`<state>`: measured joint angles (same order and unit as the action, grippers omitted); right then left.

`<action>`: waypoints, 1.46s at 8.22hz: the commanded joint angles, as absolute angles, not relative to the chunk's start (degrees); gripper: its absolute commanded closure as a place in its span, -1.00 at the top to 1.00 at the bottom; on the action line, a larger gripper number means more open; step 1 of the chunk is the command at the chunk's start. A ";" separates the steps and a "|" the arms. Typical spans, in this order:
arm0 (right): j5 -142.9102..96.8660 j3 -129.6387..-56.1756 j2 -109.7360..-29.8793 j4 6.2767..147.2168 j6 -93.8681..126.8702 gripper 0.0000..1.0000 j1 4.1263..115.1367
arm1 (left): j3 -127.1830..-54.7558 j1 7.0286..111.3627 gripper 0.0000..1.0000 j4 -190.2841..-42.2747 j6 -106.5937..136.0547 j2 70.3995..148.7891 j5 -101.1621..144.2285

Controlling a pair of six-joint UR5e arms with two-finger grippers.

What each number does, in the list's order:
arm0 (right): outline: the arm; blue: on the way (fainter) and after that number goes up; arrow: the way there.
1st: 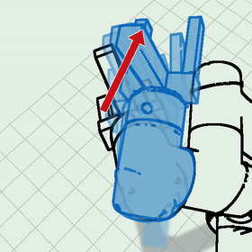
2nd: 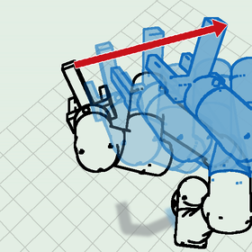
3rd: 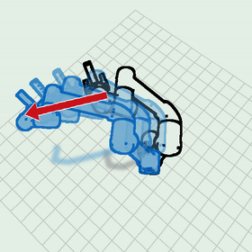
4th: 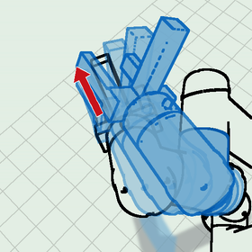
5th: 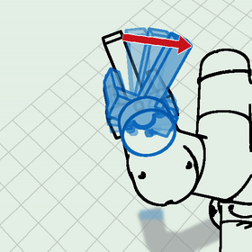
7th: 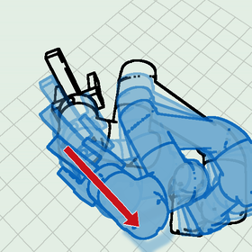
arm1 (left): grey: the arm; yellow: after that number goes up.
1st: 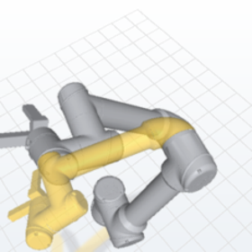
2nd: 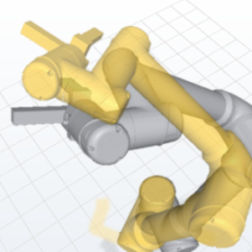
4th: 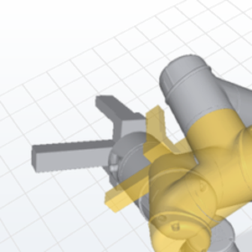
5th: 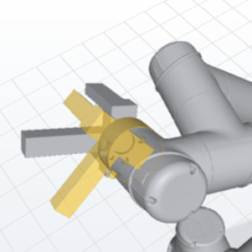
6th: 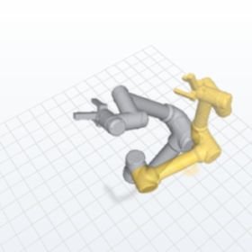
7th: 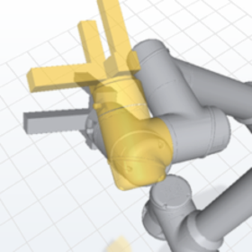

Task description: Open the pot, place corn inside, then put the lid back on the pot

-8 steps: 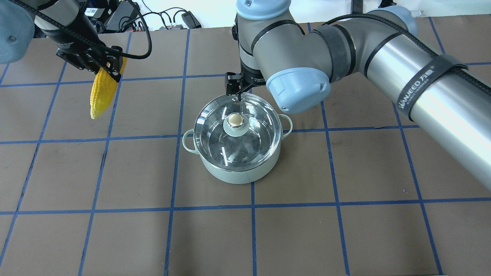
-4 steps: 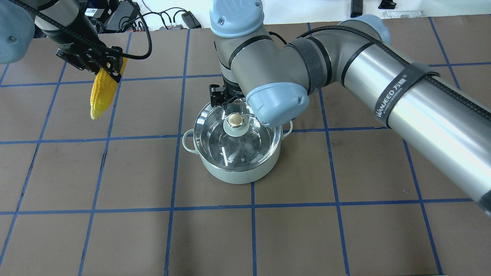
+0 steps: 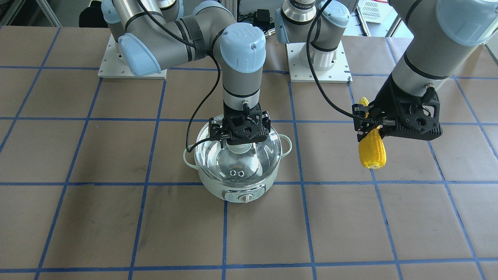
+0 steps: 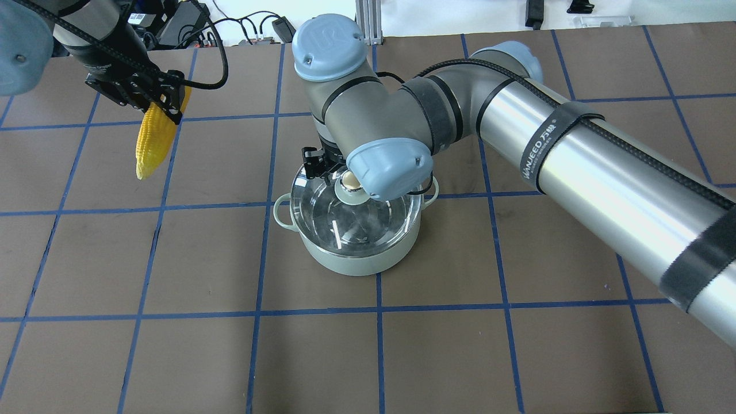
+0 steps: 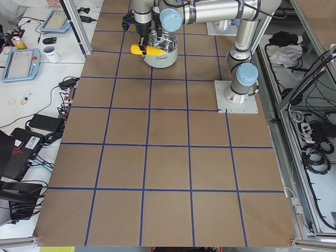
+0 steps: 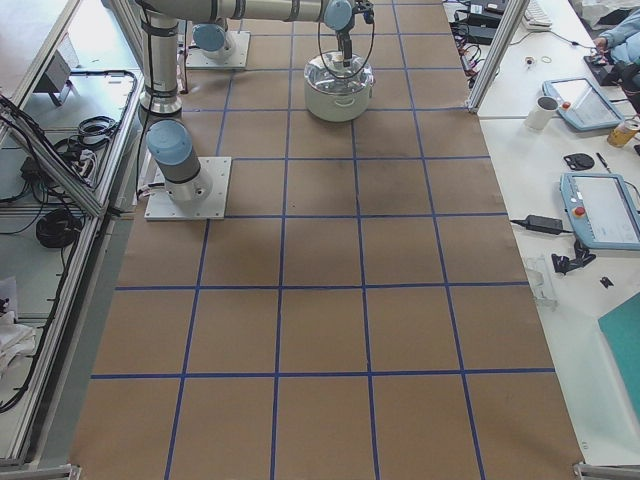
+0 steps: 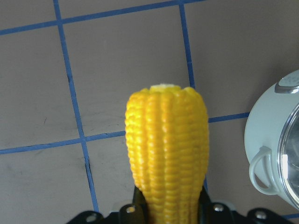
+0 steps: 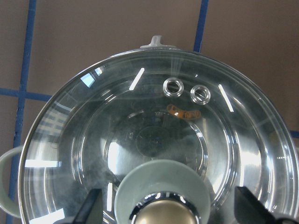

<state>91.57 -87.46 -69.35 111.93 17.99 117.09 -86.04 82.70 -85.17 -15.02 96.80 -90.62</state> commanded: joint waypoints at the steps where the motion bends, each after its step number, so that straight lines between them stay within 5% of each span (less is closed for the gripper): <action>1: 91.50 -87.36 -69.17 111.80 17.93 0.78 117.25 | -86.04 82.71 -1.00 -85.17 -14.94 96.86 -90.62; 2: 91.49 -87.36 -69.17 111.19 17.84 0.53 117.16 | -86.04 82.71 -1.00 -85.17 -14.94 96.86 -90.62; 5: 92.19 -87.36 -69.26 110.22 16.88 0.52 117.25 | -86.04 82.79 -1.00 -85.17 -14.94 96.86 -90.62; 8: 92.29 -86.92 -69.52 107.49 16.26 0.09 117.16 | -85.96 82.79 -1.00 -85.17 -14.94 96.86 -90.70; 11: 92.37 -86.84 -69.61 107.58 15.30 0.05 117.16 | -85.70 82.79 -1.00 -85.25 -14.68 96.94 -90.88; 12: 92.46 -86.84 -69.87 107.58 15.21 -0.16 117.16 | -85.52 82.79 -1.00 -85.69 -14.68 96.94 -90.88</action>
<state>92.36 -86.89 -69.60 107.59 15.60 117.16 -85.80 82.79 -85.19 -14.73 96.87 -90.80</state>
